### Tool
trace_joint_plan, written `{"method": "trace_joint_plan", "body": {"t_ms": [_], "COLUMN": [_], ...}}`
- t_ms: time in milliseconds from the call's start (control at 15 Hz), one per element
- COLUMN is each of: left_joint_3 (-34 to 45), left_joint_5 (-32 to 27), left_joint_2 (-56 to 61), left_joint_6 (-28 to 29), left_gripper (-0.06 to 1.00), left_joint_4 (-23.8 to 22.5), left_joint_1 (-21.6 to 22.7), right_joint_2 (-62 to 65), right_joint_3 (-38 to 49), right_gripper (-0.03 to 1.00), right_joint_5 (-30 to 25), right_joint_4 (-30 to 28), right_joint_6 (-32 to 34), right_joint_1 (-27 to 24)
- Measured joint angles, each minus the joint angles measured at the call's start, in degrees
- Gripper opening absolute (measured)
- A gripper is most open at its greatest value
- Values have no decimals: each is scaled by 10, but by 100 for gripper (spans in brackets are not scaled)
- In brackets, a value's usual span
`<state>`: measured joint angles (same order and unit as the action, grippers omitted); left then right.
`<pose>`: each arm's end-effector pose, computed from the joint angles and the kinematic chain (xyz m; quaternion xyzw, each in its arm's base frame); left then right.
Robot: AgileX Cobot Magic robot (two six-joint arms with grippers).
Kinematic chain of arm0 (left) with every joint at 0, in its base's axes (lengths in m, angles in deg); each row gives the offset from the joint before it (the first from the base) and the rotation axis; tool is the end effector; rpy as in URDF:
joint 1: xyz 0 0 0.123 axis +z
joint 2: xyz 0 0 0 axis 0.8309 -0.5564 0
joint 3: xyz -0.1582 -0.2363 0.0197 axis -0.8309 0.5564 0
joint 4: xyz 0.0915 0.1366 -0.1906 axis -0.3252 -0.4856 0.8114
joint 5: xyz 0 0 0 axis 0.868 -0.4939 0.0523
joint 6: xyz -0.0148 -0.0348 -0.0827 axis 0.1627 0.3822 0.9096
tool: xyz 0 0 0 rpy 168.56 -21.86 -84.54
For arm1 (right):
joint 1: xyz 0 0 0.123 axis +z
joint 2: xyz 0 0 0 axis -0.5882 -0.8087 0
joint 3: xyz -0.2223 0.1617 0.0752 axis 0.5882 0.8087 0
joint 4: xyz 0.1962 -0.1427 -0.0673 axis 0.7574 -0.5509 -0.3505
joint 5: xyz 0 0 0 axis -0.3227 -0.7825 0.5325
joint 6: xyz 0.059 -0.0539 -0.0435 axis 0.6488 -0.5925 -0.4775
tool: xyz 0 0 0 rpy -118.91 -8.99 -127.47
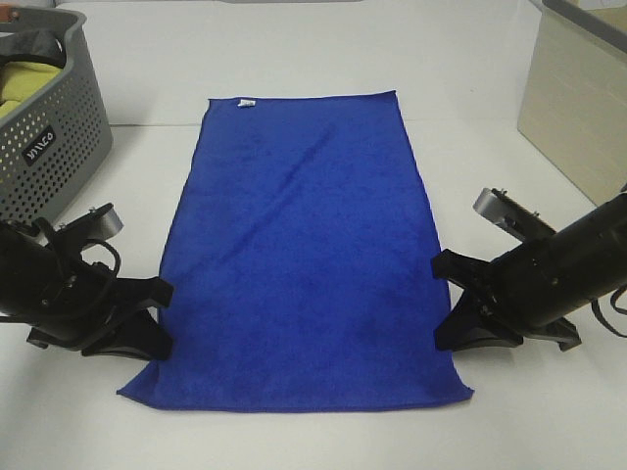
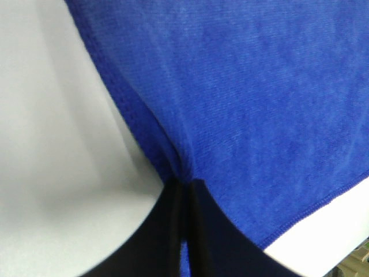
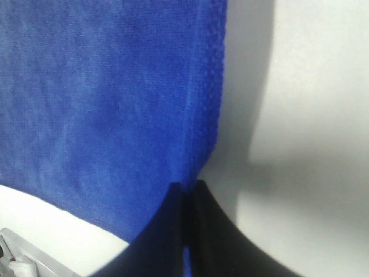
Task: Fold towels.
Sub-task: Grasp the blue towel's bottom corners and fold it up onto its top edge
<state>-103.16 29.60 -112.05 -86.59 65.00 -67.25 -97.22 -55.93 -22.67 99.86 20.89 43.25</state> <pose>0.2660 -0.0962 0.0885 0.0069 0.9609 -0.2663 0.0750 0.2575 0.0775 0.0983 0.0717 0.9590 0.2695 0.0510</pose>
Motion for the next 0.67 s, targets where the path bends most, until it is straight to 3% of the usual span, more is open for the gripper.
{"method": "trace_joint_plan", "body": {"t_ms": [400, 667], "left_joint_3": [96, 100], "left_joint_5": [8, -21], "left_joint_2": [103, 112], "left_joint_6": [8, 10], "left_gripper": [1, 1], "left_joint_4": [-14, -22], "left_joint_1": [-1, -1], "right_joint_2": [103, 111], "right_joint_3": [91, 103], "right_gripper": [0, 0], "right_joint_5": [1, -6], "right_joint_4": [-10, -11], "right_joint_6": [0, 0], "right_joint_1": [0, 0]}}
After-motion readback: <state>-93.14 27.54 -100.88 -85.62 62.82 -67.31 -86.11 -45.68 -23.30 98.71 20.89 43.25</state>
